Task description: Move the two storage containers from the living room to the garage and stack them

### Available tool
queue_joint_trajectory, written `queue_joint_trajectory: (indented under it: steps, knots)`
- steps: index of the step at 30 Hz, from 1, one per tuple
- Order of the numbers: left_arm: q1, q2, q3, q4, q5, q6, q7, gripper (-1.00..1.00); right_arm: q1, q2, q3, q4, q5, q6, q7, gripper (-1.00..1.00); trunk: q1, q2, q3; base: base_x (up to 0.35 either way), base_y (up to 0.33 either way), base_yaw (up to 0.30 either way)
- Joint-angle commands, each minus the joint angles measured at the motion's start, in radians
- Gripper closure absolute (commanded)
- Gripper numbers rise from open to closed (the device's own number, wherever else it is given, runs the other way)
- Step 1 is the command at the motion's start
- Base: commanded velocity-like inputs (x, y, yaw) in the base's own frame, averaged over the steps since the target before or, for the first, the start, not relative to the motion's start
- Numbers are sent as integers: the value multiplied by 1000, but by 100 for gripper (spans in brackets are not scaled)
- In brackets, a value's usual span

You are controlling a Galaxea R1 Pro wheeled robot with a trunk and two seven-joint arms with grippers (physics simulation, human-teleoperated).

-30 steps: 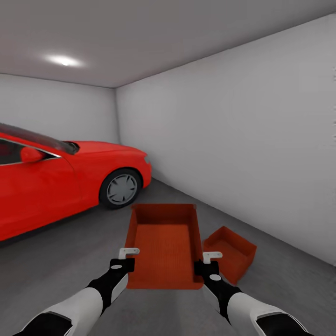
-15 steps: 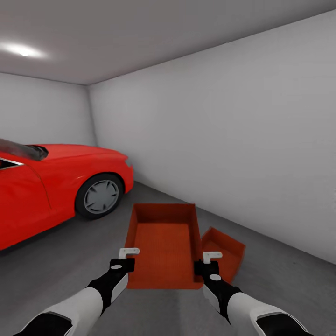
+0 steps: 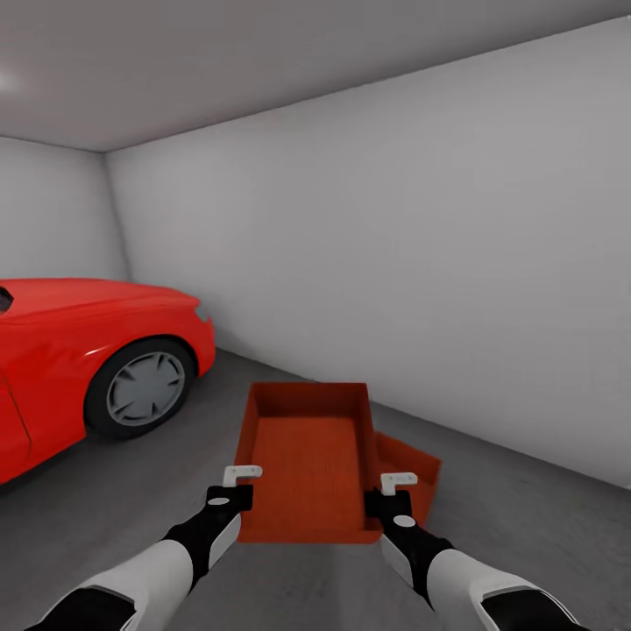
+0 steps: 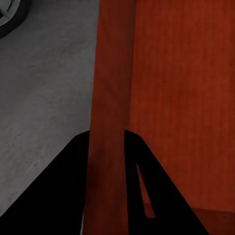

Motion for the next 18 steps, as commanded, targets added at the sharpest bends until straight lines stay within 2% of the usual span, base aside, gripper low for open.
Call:
queue_joint_trajectory:
  steps: [1,18]
  knots:
    - [-1,1,12,-5,-16,-7,32,100,-1,-7,-3,48,-16,-5,-61,100,1,-1,-1,303,172,-286]
    - [-1,1,12,-5,-16,-7,32,100,-1,-6,-3,48,-16,-4,-61,100,1,-1,-1,304,178,-286]
